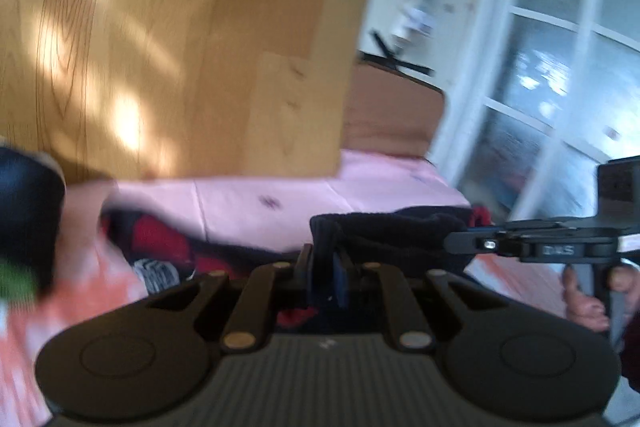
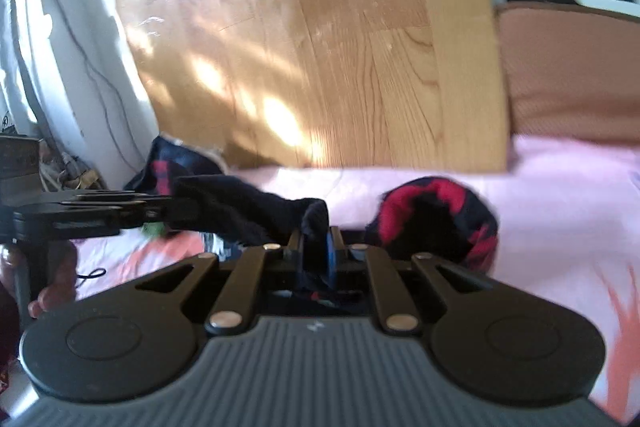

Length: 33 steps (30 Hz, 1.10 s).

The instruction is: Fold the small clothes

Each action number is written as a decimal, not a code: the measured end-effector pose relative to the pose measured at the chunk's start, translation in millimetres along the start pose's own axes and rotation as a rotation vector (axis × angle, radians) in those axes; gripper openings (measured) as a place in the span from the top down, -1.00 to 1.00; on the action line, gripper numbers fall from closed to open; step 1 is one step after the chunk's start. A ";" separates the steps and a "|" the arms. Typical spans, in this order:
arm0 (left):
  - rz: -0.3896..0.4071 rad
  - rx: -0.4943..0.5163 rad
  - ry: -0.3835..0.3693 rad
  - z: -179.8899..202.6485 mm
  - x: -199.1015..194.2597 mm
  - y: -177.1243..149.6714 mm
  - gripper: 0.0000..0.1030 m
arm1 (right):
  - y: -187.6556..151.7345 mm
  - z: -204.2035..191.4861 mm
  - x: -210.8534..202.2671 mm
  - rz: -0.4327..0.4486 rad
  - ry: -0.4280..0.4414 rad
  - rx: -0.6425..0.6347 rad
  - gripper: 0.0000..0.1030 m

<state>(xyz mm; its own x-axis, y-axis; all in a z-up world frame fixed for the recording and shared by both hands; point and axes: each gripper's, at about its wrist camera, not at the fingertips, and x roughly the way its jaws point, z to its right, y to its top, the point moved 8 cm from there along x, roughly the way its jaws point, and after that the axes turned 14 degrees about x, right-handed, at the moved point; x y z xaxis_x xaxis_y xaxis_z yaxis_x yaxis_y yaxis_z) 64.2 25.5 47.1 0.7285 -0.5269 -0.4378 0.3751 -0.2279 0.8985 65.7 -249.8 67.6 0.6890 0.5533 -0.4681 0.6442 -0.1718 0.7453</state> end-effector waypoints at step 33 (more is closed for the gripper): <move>-0.098 -0.094 0.361 -52.9 46.0 -64.6 0.14 | -86.9 88.6 4.2 0.242 -0.128 0.349 0.44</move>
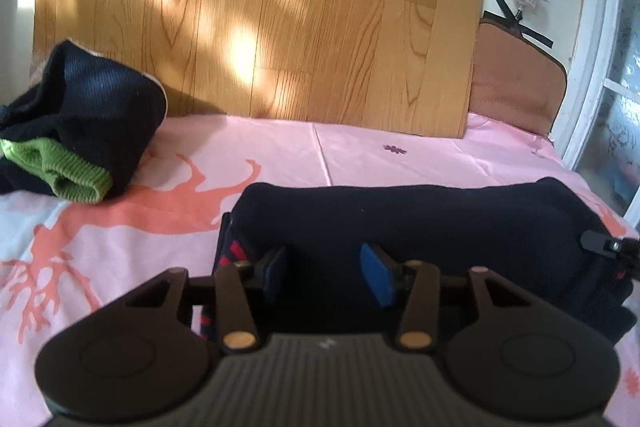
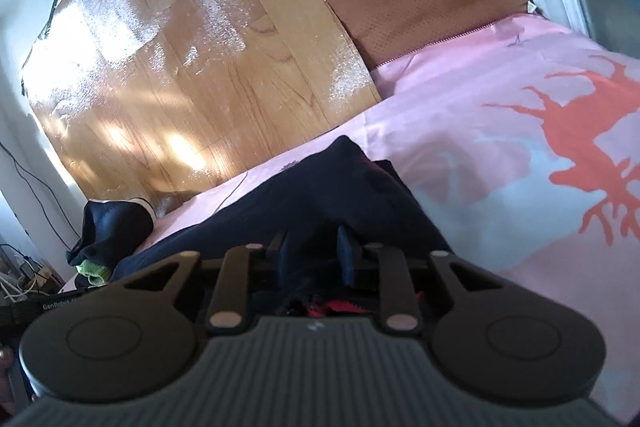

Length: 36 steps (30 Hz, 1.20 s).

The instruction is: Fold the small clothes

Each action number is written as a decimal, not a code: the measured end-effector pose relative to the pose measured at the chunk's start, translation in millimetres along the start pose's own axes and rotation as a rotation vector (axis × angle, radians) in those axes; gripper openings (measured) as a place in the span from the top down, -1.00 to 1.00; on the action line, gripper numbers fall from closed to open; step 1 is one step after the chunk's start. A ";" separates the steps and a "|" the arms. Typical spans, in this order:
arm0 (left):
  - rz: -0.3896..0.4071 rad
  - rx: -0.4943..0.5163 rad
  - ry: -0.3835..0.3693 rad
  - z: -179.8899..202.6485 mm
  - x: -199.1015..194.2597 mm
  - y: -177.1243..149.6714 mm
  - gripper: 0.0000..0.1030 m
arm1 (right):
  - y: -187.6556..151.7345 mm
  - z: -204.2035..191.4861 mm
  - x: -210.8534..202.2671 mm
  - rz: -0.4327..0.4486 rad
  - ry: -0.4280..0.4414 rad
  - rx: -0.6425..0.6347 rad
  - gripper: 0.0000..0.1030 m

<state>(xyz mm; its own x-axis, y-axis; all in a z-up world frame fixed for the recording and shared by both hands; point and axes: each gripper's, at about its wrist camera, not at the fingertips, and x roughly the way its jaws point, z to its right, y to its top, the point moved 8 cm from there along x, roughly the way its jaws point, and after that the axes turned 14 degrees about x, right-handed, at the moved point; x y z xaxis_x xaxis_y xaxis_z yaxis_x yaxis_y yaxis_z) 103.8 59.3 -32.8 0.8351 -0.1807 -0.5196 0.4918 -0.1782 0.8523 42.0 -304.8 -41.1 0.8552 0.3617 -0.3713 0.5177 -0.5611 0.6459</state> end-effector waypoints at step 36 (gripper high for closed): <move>0.006 0.148 0.012 22.5 -7.7 -4.1 -1.00 | 1.2 -2.7 -13.8 0.009 0.050 0.007 0.13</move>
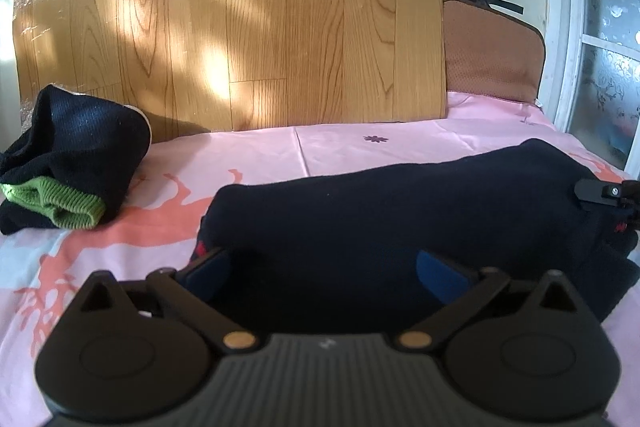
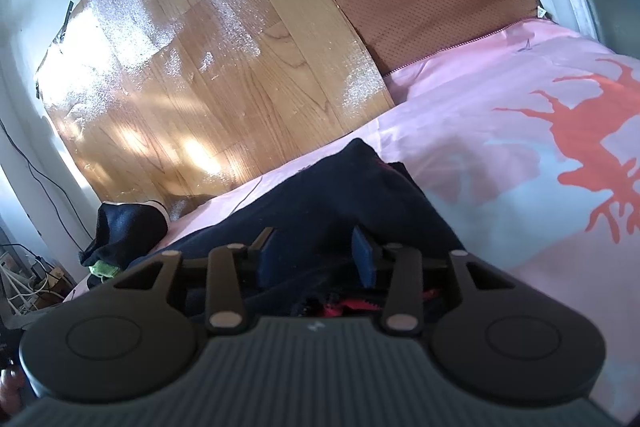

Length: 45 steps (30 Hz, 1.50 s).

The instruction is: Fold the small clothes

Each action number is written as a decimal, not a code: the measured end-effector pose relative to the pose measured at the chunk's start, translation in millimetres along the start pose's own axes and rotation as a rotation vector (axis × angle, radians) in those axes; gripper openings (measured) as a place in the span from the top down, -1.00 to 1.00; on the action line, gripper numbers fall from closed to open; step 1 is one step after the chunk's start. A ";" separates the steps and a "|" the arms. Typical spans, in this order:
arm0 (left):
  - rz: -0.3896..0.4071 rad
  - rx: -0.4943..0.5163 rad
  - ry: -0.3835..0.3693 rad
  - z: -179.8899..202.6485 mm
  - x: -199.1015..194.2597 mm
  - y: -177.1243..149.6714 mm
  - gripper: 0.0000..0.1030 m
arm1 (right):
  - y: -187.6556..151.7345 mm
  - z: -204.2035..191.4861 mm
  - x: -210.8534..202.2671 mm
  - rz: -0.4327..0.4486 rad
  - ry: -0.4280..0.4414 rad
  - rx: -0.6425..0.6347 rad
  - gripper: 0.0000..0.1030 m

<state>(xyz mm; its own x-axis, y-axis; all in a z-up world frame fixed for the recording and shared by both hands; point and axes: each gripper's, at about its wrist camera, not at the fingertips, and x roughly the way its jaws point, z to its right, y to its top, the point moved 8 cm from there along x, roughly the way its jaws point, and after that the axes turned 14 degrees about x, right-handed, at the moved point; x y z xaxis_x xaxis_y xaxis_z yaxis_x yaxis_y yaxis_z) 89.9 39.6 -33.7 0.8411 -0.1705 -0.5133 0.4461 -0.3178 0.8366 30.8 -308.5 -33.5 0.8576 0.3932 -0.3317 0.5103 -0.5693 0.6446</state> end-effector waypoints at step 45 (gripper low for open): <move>-0.003 0.019 0.006 1.8 -0.5 -0.7 -1.00 | -1.3 0.1 -1.5 0.002 0.011 0.004 0.01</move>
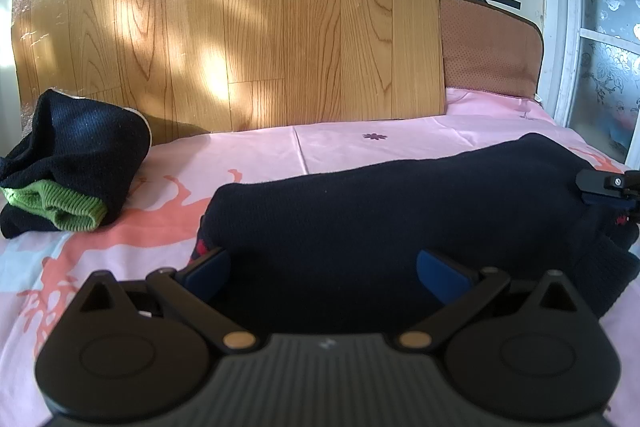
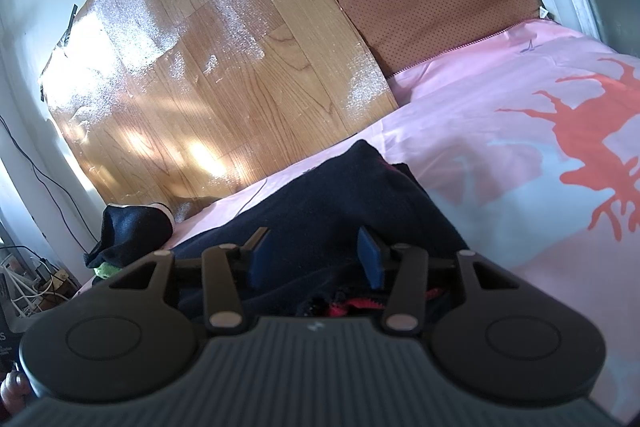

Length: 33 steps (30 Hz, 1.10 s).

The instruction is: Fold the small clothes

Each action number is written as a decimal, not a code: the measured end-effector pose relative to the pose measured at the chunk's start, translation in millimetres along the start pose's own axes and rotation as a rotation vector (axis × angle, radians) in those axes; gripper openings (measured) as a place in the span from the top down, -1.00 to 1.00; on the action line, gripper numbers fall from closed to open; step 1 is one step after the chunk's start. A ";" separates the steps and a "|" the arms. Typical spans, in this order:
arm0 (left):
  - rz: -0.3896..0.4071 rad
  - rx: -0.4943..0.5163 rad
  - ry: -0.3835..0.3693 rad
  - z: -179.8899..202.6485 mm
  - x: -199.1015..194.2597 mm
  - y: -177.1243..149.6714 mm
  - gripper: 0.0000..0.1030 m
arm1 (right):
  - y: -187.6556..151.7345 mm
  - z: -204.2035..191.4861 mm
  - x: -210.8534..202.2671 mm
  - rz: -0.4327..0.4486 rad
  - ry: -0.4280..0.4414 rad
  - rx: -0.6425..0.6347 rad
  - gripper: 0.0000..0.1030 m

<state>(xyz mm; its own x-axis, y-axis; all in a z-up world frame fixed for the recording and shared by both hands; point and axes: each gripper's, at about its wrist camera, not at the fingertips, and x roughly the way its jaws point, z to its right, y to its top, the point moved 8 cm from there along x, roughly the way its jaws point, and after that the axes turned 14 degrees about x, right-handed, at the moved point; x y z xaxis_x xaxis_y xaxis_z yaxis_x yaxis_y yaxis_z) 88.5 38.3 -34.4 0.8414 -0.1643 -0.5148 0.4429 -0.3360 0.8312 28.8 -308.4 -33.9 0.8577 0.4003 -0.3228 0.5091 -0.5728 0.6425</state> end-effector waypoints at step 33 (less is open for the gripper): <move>0.070 -0.133 -0.067 -14.3 -9.8 -1.8 -0.39 | 14.6 27.4 12.6 -0.155 -0.167 0.134 -0.31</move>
<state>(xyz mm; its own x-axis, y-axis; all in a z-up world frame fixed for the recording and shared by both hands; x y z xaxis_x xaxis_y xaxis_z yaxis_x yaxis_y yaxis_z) 83.9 53.7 -27.8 0.8512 -0.2462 -0.4635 0.4244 -0.1967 0.8839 49.1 -331.3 -47.6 0.7629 0.3740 -0.5274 0.6311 -0.6080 0.4817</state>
